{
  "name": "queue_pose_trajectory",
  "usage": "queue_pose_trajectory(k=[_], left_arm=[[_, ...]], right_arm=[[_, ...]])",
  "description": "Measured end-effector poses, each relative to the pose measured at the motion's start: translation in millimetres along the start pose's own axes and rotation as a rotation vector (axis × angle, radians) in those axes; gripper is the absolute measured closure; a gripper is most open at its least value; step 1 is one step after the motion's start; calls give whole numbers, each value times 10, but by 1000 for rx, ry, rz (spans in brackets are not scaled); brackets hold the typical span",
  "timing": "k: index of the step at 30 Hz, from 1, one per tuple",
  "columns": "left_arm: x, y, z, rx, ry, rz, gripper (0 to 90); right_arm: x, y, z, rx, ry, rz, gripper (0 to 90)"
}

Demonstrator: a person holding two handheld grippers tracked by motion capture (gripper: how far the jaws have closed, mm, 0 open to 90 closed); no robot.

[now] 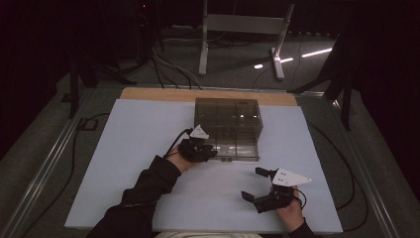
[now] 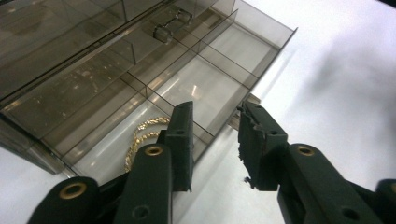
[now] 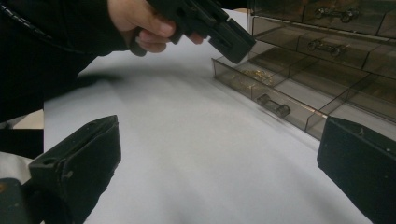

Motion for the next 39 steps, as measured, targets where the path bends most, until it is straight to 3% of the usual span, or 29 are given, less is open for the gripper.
queue_pose_trajectory(k=[6, 11, 17, 19, 22, 23, 28, 33, 39], left_arm=[[36, 135, 39, 15, 3, 8, 565], [40, 267, 60, 42, 11, 13, 413], [81, 372, 114, 50, -2, 35, 367], [81, 407, 124, 58, 7, 34, 282], [80, 461, 133, 74, 23, 69, 164], [77, 481, 137, 83, 23, 67, 164], [109, 535, 200, 84, -13, 101, 29], [150, 557, 277, 99, -38, 111, 11], [152, 598, 409, 124, -37, 121, 11]], right_arm=[[-1, 2, 2, -1, 2, 2, 0], [2, -8, 4, -4, -2, 1, 0], [-1, -16, 5, -6, 2, 2, 0], [3, -19, 2, -4, -3, -1, 0], [3, -28, 5, -8, -6, -2, 0], [1, -28, 3, -7, -6, -2, 0], [1, -29, 3, -8, -6, -2, 0], [-1, -31, 8, -11, -5, -2, 0], [1, -26, 11, -11, -5, -2, 0]])
Point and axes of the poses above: each handheld gripper's, and its own axes: y roughly backward along the jaws, z roughly out of its underside, x roughly to its right, the point moved 8 cm from there along -y, roughly forward along the jaws, and after that the axes turned 10 degrees about -x, right-handed, at the moved point
